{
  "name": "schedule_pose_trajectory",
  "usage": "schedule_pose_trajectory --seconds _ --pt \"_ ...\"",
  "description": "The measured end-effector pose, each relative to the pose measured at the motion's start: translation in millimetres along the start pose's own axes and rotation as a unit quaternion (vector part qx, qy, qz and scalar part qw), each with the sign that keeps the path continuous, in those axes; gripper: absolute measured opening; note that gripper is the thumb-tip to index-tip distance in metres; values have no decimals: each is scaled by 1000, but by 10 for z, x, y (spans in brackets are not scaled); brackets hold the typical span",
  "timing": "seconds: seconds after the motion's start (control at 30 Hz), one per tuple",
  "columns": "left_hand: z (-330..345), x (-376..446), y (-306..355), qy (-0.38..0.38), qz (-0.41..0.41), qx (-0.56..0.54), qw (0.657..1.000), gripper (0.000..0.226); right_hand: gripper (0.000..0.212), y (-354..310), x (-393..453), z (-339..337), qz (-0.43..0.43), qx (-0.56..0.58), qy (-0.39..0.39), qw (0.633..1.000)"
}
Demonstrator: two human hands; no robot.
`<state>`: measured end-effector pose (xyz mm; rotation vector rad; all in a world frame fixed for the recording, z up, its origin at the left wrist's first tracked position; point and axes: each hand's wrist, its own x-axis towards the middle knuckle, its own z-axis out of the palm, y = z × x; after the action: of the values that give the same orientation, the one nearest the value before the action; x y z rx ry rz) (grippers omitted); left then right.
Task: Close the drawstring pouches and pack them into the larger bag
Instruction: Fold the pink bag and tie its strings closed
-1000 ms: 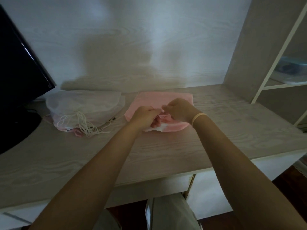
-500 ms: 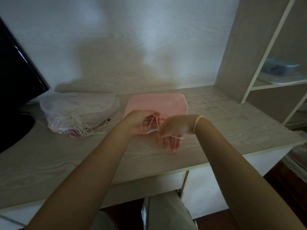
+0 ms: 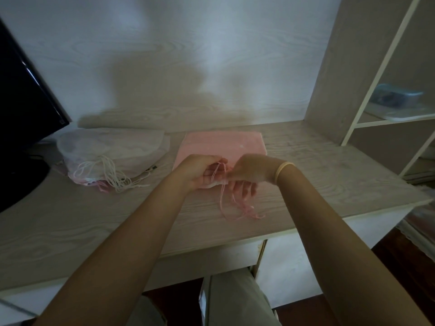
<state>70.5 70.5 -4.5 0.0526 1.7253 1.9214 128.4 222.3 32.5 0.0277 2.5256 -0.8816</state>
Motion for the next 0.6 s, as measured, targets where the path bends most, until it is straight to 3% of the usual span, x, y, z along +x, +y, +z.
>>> schedule_pose_trajectory --seconds 0.1,0.3,0.4,0.6 --pt "4 12 -16 16 21 12 1000 16 47 37 122 17 -26 13 138 990" --pt "-26 26 -26 22 39 2 999 19 35 88 241 212 -63 3 227 972" --pt "-33 10 -47 28 35 -6 999 20 37 87 199 241 -77 22 208 975" --pt "-27 1 -55 21 18 17 999 18 34 75 98 265 -81 -22 96 992"
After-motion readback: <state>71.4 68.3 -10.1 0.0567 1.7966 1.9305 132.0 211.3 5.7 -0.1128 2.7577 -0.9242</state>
